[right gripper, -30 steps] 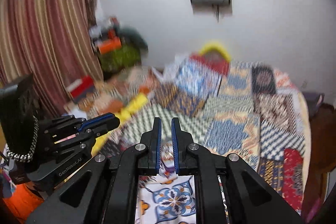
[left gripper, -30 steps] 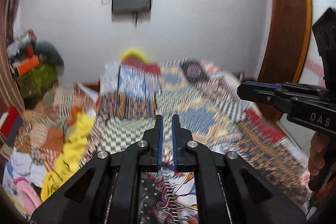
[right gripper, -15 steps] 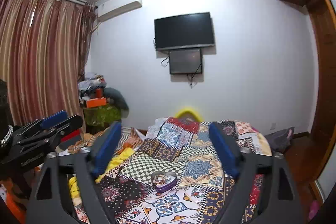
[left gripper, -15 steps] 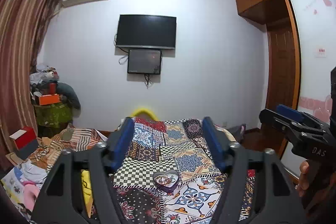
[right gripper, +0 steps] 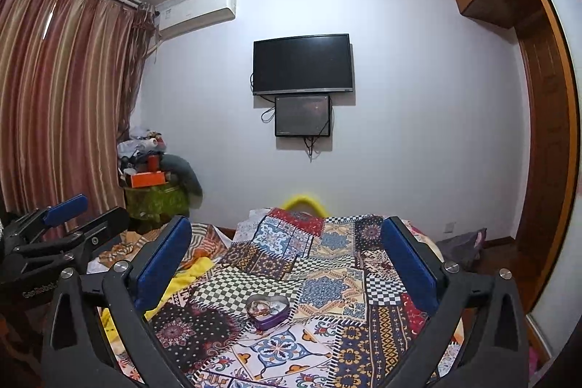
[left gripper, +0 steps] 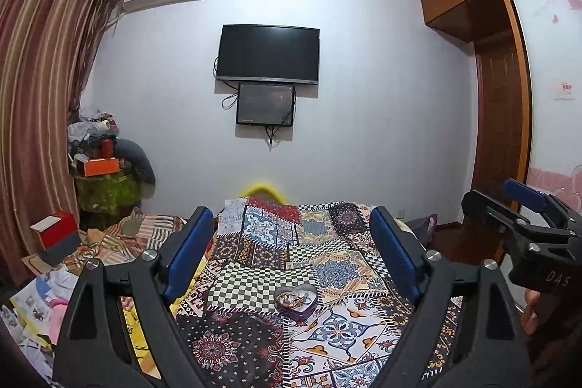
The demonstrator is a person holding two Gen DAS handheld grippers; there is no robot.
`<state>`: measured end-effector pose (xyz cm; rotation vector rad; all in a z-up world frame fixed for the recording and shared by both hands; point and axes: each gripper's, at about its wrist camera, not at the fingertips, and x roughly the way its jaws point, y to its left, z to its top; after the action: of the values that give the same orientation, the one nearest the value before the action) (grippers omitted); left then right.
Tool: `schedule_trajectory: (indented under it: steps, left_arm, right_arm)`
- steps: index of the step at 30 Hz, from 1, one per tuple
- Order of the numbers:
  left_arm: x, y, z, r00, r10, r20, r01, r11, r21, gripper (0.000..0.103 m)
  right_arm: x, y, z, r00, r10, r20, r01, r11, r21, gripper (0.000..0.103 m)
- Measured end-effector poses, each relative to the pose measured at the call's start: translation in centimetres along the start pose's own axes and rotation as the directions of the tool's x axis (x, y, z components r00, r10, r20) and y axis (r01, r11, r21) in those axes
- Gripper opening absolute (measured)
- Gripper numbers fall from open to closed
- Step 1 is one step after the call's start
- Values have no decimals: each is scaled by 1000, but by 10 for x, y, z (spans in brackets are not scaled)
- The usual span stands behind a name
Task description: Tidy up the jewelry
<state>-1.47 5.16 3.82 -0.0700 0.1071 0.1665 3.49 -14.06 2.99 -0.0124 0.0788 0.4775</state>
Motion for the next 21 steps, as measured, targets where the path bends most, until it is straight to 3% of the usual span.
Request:
schedule_trajectory:
  steps: [21]
  left_arm:
    - [12, 2, -5, 999, 7, -37, -7, 1000, -11, 88]
  right_arm:
    - [-1, -6, -5, 999, 9, -44, -9, 1000, 17, 103]
